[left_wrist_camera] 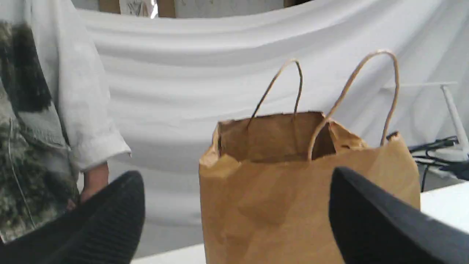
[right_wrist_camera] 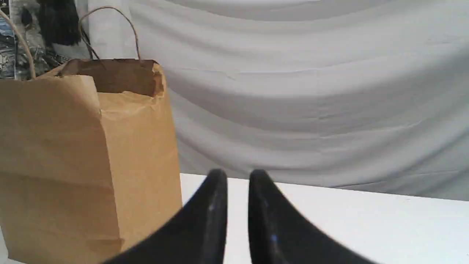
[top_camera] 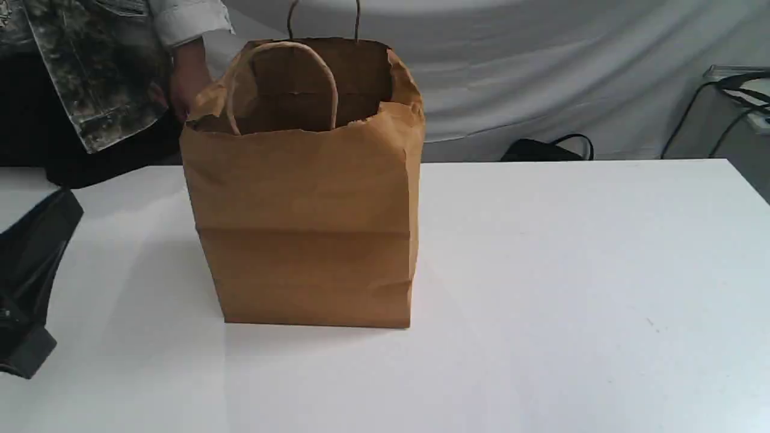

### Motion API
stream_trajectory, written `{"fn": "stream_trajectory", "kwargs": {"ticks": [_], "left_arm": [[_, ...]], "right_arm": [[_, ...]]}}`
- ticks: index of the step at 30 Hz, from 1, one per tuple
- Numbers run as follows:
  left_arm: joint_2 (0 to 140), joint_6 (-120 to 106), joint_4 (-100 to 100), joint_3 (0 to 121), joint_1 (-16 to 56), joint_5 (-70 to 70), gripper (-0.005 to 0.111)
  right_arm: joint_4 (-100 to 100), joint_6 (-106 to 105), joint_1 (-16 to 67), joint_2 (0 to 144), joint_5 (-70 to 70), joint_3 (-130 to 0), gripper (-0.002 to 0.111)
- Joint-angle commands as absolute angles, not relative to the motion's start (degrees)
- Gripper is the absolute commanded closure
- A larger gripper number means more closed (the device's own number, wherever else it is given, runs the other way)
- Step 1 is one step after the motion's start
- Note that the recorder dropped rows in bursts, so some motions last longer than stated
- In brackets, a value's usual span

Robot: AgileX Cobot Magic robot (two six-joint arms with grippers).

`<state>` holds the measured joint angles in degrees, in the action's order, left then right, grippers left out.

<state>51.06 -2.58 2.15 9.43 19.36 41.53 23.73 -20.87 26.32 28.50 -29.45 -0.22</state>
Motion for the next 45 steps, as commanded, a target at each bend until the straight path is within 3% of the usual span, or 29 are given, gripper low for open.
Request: {"fn": "stream_trajectory", "kwargs": {"ticks": [1,20,29,38,45], "left_arm": [[50.8,-1.6,2.4,9.0,19.6,38.9,0.035],[50.4,-1.1,7.7,9.0,19.6,35.4,0.035],[34.6,-9.7,17.0,8.5,12.9,16.9,0.035],[19.1,-13.3,17.0,0.0,5.6,14.9,0.035],[13.0,-18.9,17.0,0.0,4.8,7.3,0.035]], "right_arm": [[24.0,-20.5,26.1,28.3,-29.1,0.0,0.097],[24.0,-20.5,26.1,28.3,-29.1,0.0,0.097],[24.0,-20.5,26.1,28.3,-29.1,0.0,0.097],[24.0,-20.5,26.1,28.3,-29.1,0.0,0.097],[24.0,-20.5,26.1,28.3,-29.1,0.0,0.097]]}}
